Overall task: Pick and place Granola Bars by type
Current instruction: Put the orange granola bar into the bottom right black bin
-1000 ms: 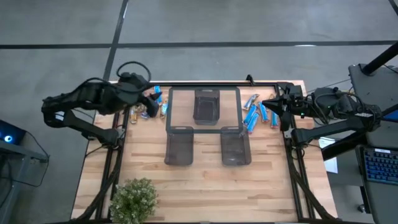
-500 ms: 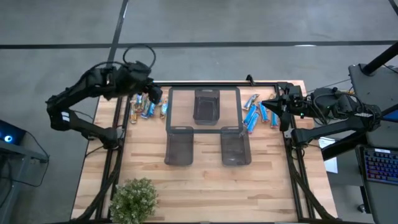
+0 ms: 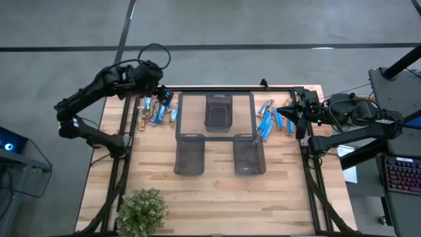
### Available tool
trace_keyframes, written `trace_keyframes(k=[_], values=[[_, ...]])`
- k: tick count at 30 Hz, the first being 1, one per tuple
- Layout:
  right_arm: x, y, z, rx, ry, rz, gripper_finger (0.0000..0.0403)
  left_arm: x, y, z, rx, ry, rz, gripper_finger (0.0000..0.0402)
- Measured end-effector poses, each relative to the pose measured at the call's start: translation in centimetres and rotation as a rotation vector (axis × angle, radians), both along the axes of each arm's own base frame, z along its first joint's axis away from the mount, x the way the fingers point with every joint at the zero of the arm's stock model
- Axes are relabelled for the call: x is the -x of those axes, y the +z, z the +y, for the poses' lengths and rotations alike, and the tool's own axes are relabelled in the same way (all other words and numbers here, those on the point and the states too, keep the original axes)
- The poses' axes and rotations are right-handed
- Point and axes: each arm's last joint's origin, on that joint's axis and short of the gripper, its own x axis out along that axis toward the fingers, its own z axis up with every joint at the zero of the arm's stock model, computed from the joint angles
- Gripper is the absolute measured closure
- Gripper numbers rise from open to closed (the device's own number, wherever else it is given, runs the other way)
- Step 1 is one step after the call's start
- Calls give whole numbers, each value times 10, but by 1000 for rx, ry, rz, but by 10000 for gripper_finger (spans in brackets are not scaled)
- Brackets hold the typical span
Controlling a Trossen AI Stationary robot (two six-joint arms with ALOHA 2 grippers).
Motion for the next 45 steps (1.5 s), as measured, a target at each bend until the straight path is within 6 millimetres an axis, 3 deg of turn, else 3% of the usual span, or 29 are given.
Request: trace_keyframes(k=[9,23,37,45], values=[[0,-1,0,1,0,13,394,-14,-24,8,1,0,37,200],[0,-2,0,2,-1,19,394,-26,-89,16,40,50,58,199],[0,-3,0,-1,-2,22,394,-22,-150,14,77,82,44,199],[0,-5,0,-3,-4,28,394,-25,-166,13,177,113,-45,199]])
